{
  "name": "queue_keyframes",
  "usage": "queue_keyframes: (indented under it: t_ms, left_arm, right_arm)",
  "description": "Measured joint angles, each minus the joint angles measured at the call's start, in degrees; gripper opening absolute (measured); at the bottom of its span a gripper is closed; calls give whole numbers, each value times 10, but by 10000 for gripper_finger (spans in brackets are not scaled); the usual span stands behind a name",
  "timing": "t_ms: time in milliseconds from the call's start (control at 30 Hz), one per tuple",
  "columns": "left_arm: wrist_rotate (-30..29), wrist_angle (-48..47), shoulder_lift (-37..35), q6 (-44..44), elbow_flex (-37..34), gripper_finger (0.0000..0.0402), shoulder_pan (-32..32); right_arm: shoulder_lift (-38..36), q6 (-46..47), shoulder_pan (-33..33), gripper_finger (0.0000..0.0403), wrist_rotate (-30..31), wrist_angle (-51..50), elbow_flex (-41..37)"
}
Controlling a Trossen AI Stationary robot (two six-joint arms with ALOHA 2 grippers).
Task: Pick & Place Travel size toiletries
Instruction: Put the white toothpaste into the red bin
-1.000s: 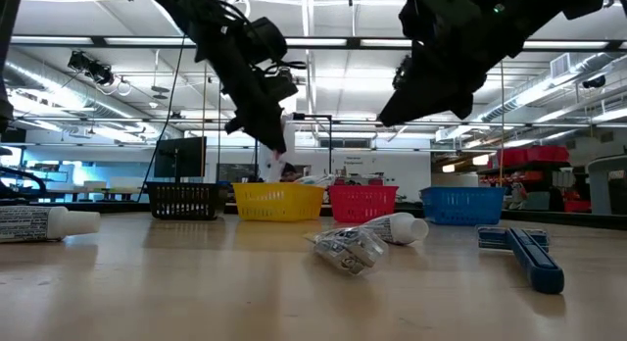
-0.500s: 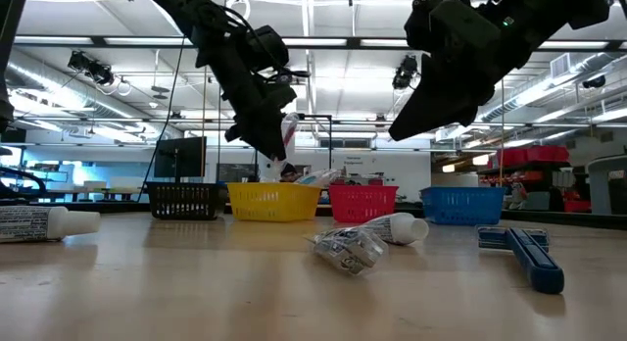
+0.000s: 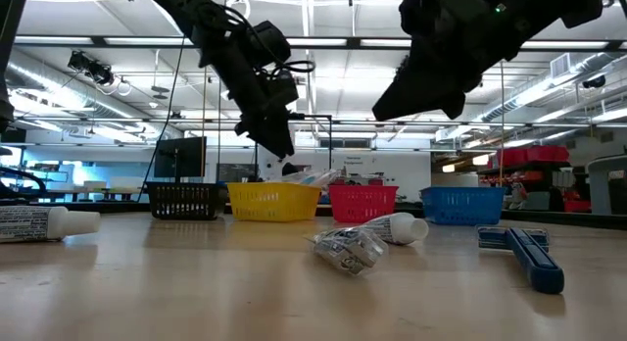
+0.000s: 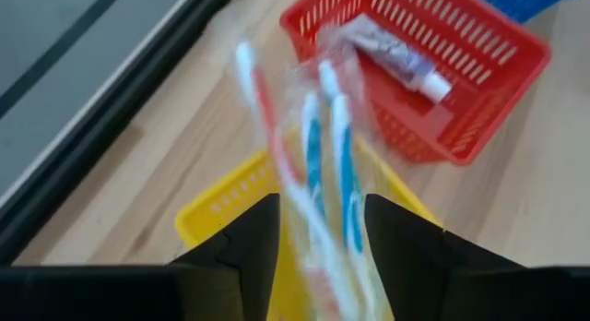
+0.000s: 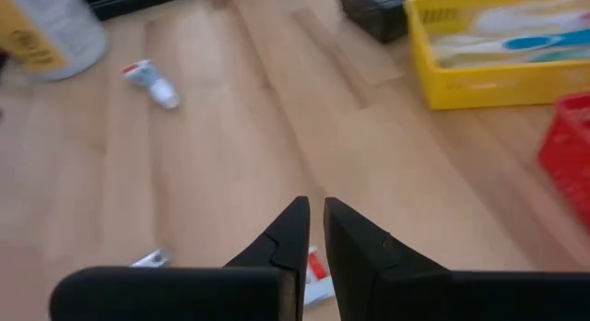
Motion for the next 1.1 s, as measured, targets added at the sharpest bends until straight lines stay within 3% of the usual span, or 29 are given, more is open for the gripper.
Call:
queue_keyframes:
  t_ms: [167, 433, 600, 800, 1100]
  left_arm:
    - [7, 27, 0, -29, 0, 189, -3]
    - [126, 48, 0, -17, -1, 189, -71]
    - [122, 52, 0, 52, -4, 192, -155]
    - [105, 52, 0, 102, -4, 201, -252]
    - [105, -6, 0, 61, -4, 213, -360]
  right_arm:
    - [0, 0, 0, 47, 10, -3, 0]
    - [0, -76, -4, 46, -6, -9, 0]
    - [0, -82, -4, 47, -54, -8, 0]
    - [0, -91, -4, 47, -60, -8, 0]
    - [0, -85, -11, 47, -113, -16, 0]
